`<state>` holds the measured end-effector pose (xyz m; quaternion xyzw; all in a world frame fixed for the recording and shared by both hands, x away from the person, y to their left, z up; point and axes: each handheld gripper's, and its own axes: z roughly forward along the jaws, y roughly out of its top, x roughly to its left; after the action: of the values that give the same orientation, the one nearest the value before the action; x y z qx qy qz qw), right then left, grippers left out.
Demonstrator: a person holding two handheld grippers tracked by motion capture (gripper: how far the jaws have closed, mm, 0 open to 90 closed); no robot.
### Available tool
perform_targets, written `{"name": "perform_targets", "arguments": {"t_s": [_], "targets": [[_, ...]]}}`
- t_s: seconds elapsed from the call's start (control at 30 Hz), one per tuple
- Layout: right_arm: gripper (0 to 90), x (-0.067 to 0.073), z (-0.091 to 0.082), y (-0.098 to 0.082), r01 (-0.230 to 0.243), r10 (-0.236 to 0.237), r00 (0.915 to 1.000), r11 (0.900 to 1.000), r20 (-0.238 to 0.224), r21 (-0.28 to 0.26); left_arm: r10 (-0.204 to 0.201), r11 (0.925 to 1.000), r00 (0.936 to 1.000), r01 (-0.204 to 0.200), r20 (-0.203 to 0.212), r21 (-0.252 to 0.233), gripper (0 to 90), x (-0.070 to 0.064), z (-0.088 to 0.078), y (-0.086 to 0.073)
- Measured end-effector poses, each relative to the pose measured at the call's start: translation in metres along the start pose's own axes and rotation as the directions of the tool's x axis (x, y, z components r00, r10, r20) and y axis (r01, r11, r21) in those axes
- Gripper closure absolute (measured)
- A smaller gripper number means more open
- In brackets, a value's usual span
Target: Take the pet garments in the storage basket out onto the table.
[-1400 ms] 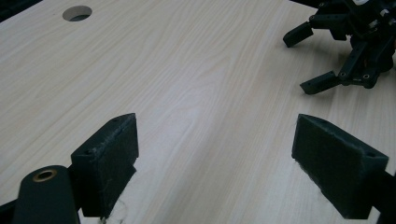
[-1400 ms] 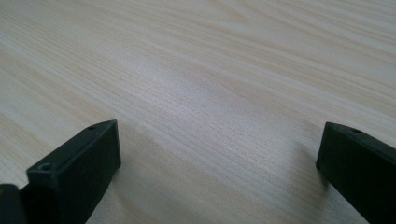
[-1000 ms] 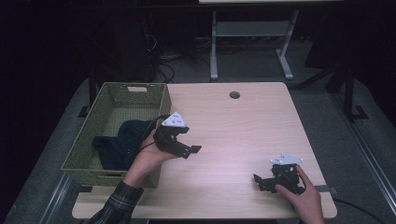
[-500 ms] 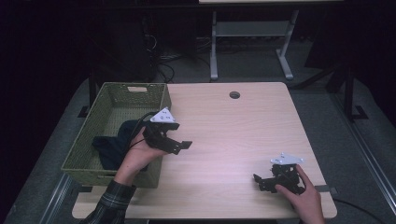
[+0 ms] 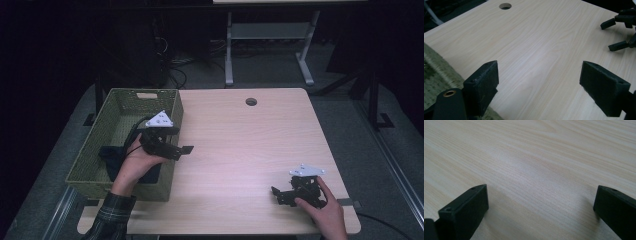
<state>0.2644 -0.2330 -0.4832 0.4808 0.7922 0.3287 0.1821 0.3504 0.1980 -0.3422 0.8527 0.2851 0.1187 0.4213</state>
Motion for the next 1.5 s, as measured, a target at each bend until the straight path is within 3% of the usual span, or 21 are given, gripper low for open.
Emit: {"name": "perform_targets", "arguments": {"t_s": [0.53, 1.0, 1.27, 1.5], "targets": [[0.0, 0.000, 0.000, 0.000, 0.000, 0.000, 1.0000, 1.000, 0.000, -0.001, -0.052, 0.9986, 0.9966, 0.051, -0.064, -0.015, 15.2, 0.028, -0.028, -0.017], [0.0, 0.000, 0.000, 0.000, -0.006, 0.006, 1.0000, 1.000, -0.001, 0.001, -0.096, 0.9953, 0.9862, 0.095, -0.135, -0.020, 15.3, 0.051, -0.048, -0.035], [0.0, 0.000, 0.000, 0.000, -0.003, 0.003, 1.0000, 1.000, 0.000, -0.001, -0.105, 0.9935, 0.9778, 0.111, -0.181, 0.025, 15.2, 0.065, -0.053, -0.050], [0.0, 0.000, 0.000, 0.000, -0.003, 0.003, 1.0000, 1.000, 0.000, -0.001, -0.123, 0.9885, 0.9731, 0.137, -0.195, 0.063, 15.2, 0.075, -0.050, -0.061]]}}
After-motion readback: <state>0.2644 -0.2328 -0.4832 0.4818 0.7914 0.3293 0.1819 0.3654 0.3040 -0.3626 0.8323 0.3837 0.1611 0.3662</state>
